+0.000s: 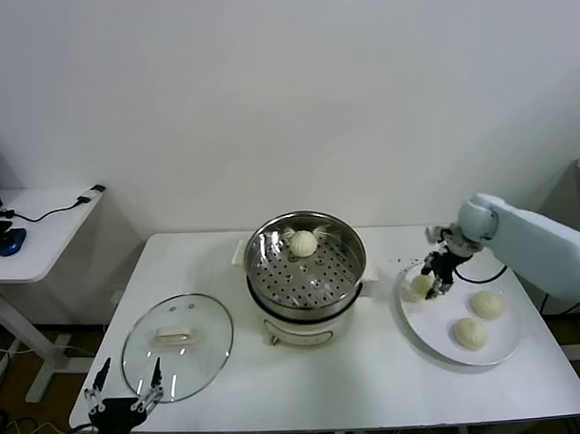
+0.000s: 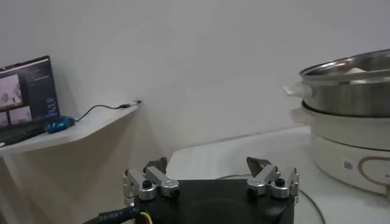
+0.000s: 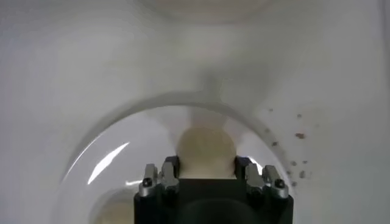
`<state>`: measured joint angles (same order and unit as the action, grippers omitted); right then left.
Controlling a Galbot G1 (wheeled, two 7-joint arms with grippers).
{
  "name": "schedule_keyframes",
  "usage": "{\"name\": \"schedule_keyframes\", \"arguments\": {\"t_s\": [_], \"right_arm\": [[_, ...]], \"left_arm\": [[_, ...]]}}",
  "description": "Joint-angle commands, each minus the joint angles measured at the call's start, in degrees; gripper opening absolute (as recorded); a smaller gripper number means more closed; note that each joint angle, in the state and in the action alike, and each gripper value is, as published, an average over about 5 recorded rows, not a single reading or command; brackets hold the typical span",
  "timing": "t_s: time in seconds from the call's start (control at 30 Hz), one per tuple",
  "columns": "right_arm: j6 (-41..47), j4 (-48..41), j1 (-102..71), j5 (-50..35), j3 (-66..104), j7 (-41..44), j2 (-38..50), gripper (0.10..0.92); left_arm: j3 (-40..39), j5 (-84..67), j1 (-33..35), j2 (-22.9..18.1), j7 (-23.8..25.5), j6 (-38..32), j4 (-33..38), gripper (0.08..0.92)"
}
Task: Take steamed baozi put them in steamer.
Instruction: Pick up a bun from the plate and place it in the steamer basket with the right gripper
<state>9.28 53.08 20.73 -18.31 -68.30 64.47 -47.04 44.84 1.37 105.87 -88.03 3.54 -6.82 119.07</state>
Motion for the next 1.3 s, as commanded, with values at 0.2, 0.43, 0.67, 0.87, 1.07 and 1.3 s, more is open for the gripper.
{"name": "schedule_keyframes", "arguments": {"t_s": [0.2, 0.43, 0.67, 0.87, 1.07, 1.3], "right_arm": [[3.03, 4.59, 31.15, -35.92, -25.43, -3.6, -14.44, 0.584], [6.24, 4.66, 28.51, -40.03, -23.78, -7.42, -26.71, 0.583], [7.69, 2.04, 23.32, -39.96, -24.46, -9.67, -34.12, 0.585], [8.68, 1.72, 18.53, -39.47, -26.09, -11.44, -37.26, 0.586], [9.16, 0.38, 14.16, -38.31, -26.88, -12.59, -38.45, 0.593], [9.67, -0.19, 12.01, -38.18, -28.53, -13.21, -38.59, 0.601]], "left_arm": [[-4.16, 0.7, 0.02, 0.09, -0.98, 0.07, 0.34, 0.823], [-4.91, 0.77, 1.09, 0.61, -0.6, 0.29, 1.78, 0.823], [-4.59, 0.74, 1.91, 0.9, -0.48, 0.05, 2.32, 0.823], [-4.25, 0.58, 1.9, 0.96, -0.51, -0.04, 1.89, 0.823], [-3.68, 0.33, 1.78, 1.01, -0.55, 0.24, 1.64, 0.823], [-3.77, 0.36, 1.43, 0.91, -0.53, 0.31, 1.06, 0.823]]}}
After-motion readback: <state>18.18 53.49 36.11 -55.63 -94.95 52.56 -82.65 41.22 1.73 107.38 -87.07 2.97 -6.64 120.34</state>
